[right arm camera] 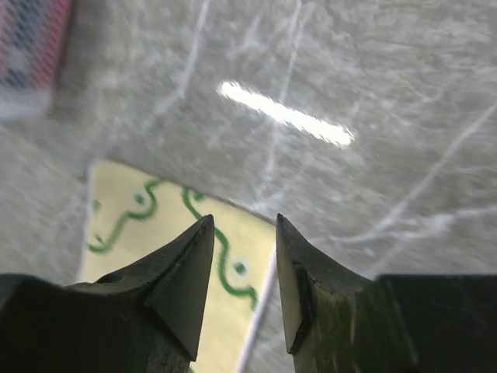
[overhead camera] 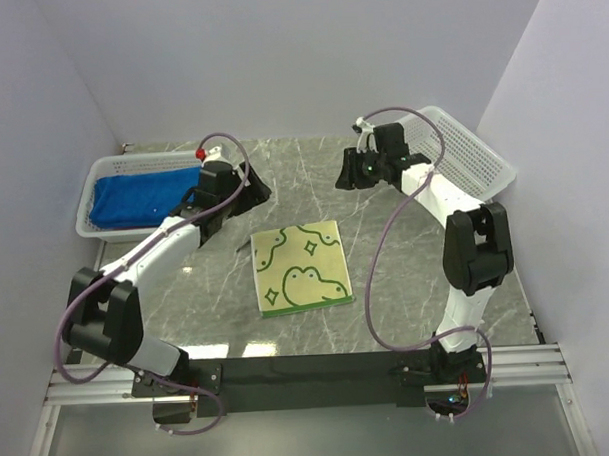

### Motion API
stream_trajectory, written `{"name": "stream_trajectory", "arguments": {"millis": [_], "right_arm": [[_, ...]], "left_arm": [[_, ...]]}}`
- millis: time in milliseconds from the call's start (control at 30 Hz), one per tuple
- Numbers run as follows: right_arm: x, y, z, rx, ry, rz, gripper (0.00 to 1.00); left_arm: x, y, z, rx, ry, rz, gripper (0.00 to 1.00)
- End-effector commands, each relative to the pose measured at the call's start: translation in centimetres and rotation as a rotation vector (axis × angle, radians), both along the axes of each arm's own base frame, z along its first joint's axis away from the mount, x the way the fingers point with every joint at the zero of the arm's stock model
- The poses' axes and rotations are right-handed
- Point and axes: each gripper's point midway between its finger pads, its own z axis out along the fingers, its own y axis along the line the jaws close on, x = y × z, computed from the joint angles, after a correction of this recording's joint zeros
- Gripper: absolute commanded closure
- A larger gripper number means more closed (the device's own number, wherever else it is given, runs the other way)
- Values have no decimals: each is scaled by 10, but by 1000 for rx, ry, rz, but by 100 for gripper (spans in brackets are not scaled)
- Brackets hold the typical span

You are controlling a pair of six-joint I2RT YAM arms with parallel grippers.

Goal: Fold and stack the towels
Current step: Fold the towel

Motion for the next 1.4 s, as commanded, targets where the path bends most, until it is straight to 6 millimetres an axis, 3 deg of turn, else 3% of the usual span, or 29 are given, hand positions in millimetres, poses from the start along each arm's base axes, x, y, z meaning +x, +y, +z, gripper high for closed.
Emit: {"name": "stream_trajectory", "arguments": {"millis": [0, 133, 233, 467, 667, 833, 1200, 1367], "right_arm": [[-33, -28, -38, -258, 123, 153, 54], [-34, -30, -47, -330, 138, 251, 52], [-33, -24, -61, -390, 149, 324, 52], [-29, -5, -78, -508, 113, 430, 45], [-27, 8, -87, -551, 114, 485, 38], [-28, 15, -100, -581, 125, 524, 38], [-29, 21, -109, -599, 137, 577, 54], [-37, 22, -118, -609, 159, 590, 55]], "left_arm": [[-17, 26, 16, 170, 3, -9, 16], [-33, 42, 42, 260, -33, -38, 1], [-46, 54, 48, 339, -53, -69, 0], [-60, 76, 39, 470, -84, -78, 1], [-62, 75, 18, 476, -57, -99, 1], [-63, 71, 14, 467, -48, -121, 1], [-64, 71, 6, 477, -28, -129, 1], [-64, 69, 4, 475, -27, -147, 1]]}}
